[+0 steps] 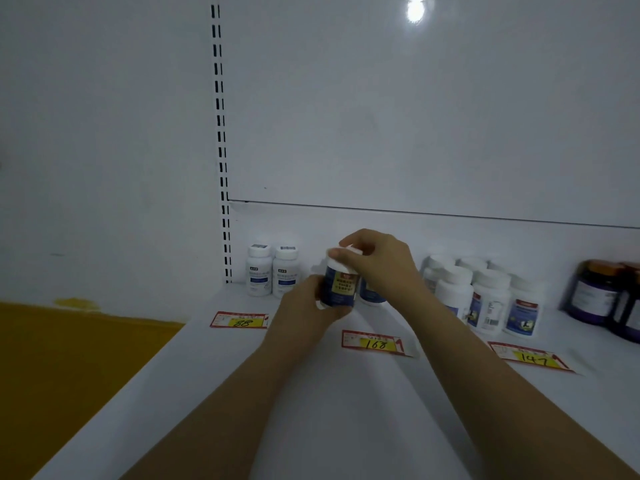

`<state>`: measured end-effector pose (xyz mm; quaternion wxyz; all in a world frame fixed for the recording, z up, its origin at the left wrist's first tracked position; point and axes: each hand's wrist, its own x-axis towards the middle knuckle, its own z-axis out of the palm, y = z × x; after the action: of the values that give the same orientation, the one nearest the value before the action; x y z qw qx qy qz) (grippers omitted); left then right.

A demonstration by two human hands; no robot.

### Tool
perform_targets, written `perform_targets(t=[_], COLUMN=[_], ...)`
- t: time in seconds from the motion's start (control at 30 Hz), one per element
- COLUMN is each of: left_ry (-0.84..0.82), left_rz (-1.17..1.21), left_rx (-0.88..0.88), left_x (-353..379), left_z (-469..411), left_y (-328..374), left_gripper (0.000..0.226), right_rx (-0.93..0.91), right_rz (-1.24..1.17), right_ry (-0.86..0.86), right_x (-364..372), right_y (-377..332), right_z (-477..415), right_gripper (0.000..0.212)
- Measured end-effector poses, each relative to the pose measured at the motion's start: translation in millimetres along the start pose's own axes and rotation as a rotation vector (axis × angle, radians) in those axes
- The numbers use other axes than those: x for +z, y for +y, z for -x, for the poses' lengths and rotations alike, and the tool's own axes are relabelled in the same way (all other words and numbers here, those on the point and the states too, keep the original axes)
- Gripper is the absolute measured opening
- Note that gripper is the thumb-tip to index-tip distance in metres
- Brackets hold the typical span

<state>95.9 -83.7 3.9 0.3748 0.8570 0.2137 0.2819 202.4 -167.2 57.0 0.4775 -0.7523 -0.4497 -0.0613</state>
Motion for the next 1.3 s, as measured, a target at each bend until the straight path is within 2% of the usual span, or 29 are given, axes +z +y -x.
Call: perform_targets(t=[0.23, 0.33, 0.5, 0.67, 0.83, 0.97, 1.07, 1.2, 1.3], left_ry=[-0.095, -0.116, -0.116, -0.147, -0.152, -0.17, -0.146, -0.077, 0.019], left_rz=[0.215, 0.266, 0.268, 0.283, 0.316, 0.317, 0.299, 0.199, 0.113], left_rx=[0.035, 0.05, 0.068, 0.085, 0.091, 0.096, 0.103, 0.085, 0.063], left_x=[-3, -4, -6, -7, -7, -8, -9, -7, -4], left_z=[0, 2, 3, 4, 4, 5, 5, 3, 1], left_y=[6, 8, 9, 12, 10, 11, 12, 11, 6], left_gripper=[0.037, 0.036, 0.036, 0.027, 0.028, 0.026, 0.026, 0.039, 0.05], right_rx=[0.07, 0.072, 0.067, 0.046, 0.06, 0.071, 0.069, 0.075, 0.049], right_rz=[-0.167, -0.216, -0.241, -0.267, -0.291, -0.31, -0.35, -0.498, -0.398], right_ry=[-0.103, -0.083, -0.067, -0.03, -0.013, -0.012, -0.033, -0.126, -0.147], right_x=[-13, -15, -15, -17, -16, -16, -17, -17, -11], right_y=[11, 13, 12, 9, 7, 9, 7, 1, -3], right_z=[4, 5, 6, 7, 7, 7, 9, 11, 12], right_gripper=[0.021, 0.013, 0.014, 0.004, 0.02, 0.022, 0.013, 0.022, 0.024])
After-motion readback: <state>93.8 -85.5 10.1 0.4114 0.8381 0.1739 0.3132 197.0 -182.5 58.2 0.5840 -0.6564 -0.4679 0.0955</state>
